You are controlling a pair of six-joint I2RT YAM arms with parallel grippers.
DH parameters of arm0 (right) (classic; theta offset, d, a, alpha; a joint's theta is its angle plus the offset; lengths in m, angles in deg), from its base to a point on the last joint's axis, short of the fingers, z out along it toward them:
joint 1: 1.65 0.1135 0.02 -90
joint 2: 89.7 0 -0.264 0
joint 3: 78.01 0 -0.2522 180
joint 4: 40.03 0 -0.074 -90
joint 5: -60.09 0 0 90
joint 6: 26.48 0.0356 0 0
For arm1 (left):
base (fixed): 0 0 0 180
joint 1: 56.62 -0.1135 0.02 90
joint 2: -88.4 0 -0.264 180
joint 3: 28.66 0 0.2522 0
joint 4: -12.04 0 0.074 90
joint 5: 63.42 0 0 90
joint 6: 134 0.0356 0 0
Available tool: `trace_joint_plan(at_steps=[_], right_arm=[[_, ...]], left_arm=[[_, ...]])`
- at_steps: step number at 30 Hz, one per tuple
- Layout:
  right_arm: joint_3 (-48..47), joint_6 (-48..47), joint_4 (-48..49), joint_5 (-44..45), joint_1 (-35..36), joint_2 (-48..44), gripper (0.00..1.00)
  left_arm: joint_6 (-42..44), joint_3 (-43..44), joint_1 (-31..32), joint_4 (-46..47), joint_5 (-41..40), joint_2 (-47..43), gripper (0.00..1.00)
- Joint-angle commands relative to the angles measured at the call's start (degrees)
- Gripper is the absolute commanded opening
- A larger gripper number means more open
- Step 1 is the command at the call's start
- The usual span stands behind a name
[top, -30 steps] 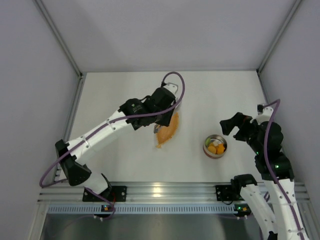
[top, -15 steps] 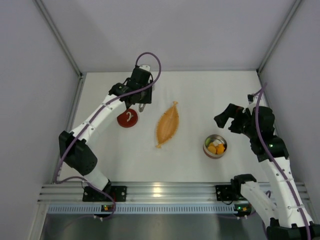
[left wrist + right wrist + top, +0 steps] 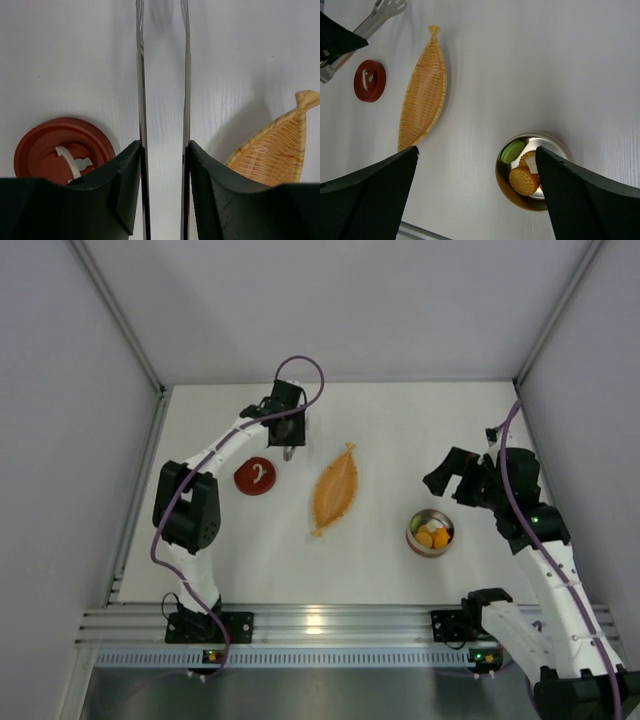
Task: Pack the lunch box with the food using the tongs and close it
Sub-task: Place the clamp at the center of the board.
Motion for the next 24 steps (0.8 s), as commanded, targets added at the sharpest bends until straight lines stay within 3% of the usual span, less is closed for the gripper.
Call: trace_joint_plan(at_steps=[1,12,24], right_arm=[[-0.36,-0.67,3.47,-0.88,-0.02,0.93,0.99],[-0.36,-1.02,3.56,-1.06,0.42,1.55,0.99],[-0.27,-1.20,3.30,-1.85,0.51,1.11,0.99]], left_arm=[[-0.93,0.74,-0.03,6.49,1.63,2.14,0.46],[-1.54,0.39,-1.53,9.13,2.94,8.56,0.54],[-0.58,5.92,-2.14,7.64,5.32,13.66,0.58]])
